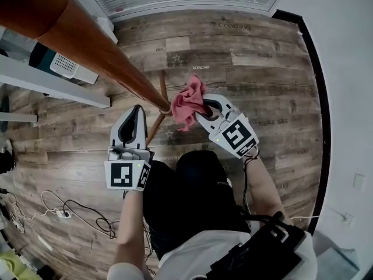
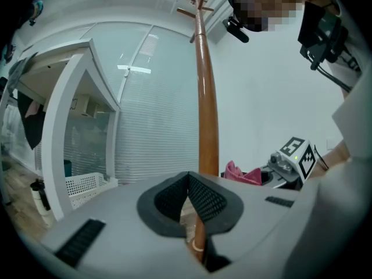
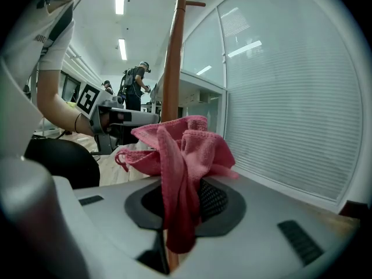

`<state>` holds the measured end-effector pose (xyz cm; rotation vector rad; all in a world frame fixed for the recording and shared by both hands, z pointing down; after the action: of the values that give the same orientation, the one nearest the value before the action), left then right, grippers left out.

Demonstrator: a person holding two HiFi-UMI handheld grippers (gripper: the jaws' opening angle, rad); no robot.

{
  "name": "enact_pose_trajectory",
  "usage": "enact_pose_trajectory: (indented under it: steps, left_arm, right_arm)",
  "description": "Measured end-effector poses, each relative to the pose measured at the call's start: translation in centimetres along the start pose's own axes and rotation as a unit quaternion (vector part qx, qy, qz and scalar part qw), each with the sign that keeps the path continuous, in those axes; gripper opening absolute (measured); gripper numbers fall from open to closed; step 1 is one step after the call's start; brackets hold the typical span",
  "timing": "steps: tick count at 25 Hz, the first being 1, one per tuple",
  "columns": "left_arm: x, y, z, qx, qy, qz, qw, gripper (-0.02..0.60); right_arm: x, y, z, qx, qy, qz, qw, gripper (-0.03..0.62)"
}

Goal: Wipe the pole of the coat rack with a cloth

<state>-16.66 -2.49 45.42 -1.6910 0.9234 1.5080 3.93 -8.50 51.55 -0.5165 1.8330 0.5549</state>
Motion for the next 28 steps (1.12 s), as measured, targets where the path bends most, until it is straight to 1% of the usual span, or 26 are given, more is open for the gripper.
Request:
enact_pose_trajectory:
  steps: [4,10,13,17,22,24,28]
  left_arm:
    - [-0.9,0.1,-0.4,0.008,-0.004,0.008,0.9999,0.014]
    - [-1.8,0.0,-0.6,0.030,-0.012,0.024,0.9992,0.014]
    - [-2.4,-0.4,-0.8,0.024,-0.006,0.031,0.9992,0.014]
    - [-2.7,-0.8,-1.0,0.020,-0.001,0.017,0.9997,0.014]
    - [-2.7,-1.3,-0.7,0.003,-0.001,-0.021,0.9998,0.014]
    - [-2.9,-1.2,-0.7,0.006,0.001,-0.020,0.9998,0.014]
    - [-3.3,-0.8,-0.7,0.019,0.000,-0.001,0.9998,0.014]
  right_arm:
    - [-1.7,0.6,-1.0,0.006,0.012,-0.002,1.000,0.095]
    - [-3.9,1.6,-2.5,0.032,0.038,0.002,0.999,0.095]
    - [-4.9,2.1,-3.0,0.040,0.050,0.007,0.998,0.095]
    - [-6.2,2.7,-3.7,0.054,0.070,0.016,0.996,0.095]
    - [-7.5,3.2,-4.7,0.058,0.082,0.026,0.995,0.095]
    - [-8.0,3.3,-5.0,0.061,0.090,0.025,0.994,0.095]
    - [-8.8,3.5,-5.5,0.066,0.107,0.029,0.992,0.095]
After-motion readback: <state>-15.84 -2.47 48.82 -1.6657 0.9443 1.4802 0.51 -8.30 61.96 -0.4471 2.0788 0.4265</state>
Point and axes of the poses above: the fingertips, and each gripper's own axes: z backward along the fingers, y to its left, x out of its top, the point moved 8 cm from there along z, backward along the fingers, and after that the axes turned 12 degrees about -x, right-handed, at the moved point
